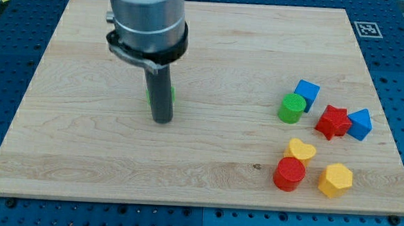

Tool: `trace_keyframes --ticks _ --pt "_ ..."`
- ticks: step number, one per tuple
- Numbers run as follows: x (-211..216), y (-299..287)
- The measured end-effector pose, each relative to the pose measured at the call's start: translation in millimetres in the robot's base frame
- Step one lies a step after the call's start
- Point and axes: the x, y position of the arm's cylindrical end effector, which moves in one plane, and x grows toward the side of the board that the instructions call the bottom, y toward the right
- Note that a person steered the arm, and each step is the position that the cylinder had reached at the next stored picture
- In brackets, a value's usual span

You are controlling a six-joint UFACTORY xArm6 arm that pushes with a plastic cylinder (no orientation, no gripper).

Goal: Move your hand to the left of the green circle

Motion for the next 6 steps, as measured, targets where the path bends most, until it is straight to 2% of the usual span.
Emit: trace_keyframes --ticks 2,3,4,6 --pt "-71 -18" --pt "-60 -10" --pt "-22 28" --pt "-8 161"
